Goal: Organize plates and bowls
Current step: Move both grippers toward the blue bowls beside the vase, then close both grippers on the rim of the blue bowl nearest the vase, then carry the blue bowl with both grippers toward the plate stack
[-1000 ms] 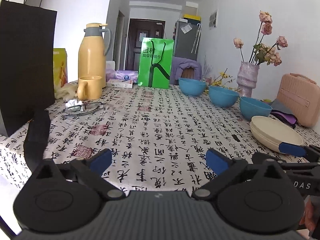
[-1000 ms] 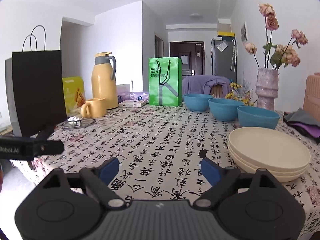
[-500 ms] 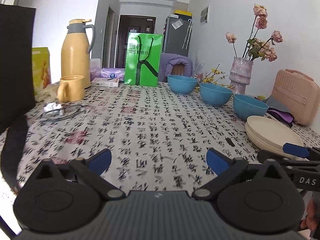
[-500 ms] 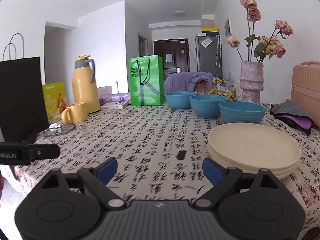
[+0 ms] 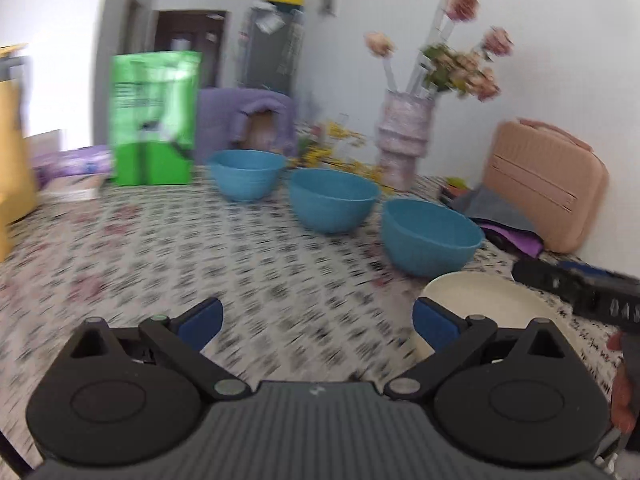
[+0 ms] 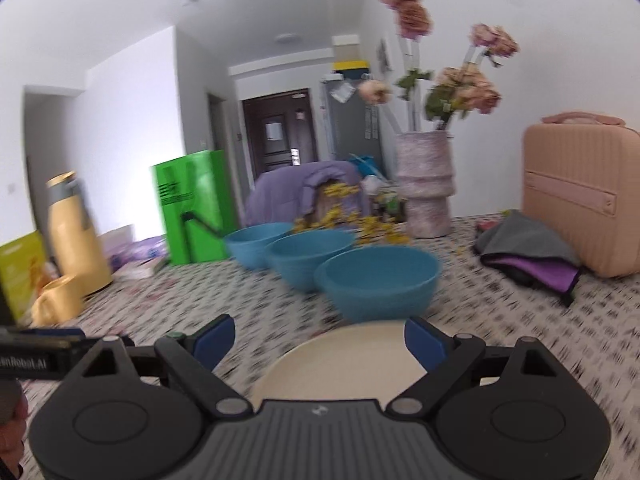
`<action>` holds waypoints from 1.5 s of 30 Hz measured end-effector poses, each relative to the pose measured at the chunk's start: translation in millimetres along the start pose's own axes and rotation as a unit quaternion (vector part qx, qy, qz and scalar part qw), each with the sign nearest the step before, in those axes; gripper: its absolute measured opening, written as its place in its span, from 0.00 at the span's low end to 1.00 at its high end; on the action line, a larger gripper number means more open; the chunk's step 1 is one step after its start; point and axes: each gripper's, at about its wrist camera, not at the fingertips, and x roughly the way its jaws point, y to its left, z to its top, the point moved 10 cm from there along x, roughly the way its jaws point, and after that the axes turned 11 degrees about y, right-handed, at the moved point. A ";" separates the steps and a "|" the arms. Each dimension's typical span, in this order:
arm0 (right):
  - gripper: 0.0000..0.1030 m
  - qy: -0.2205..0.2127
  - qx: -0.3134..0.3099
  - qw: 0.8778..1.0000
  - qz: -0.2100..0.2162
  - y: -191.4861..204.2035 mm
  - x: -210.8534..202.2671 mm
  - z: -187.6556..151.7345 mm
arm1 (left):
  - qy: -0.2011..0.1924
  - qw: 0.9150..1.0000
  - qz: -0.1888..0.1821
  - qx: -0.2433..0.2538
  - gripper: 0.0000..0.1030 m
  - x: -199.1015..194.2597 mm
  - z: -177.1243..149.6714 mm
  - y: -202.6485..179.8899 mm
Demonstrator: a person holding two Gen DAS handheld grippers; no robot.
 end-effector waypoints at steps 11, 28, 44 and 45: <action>0.63 0.128 0.087 0.988 0.004 -96.4 132.3 60.8 | 0.074 0.995 -0.060 -0.042 0.75 139.1 85.3 -51.2; 0.15 0.138 0.084 0.987 -0.003 -90.5 149.4 62.2 | 0.109 0.987 -0.078 -0.088 0.22 170.3 87.5 -52.0; 0.15 0.131 0.019 0.988 0.076 86.9 93.0 58.0 | 0.048 0.990 -0.003 -0.130 0.22 15.2 57.5 70.2; 0.15 0.132 0.016 0.987 0.084 100.2 91.5 55.0 | 0.046 0.990 0.003 -0.136 0.22 5.8 53.9 81.1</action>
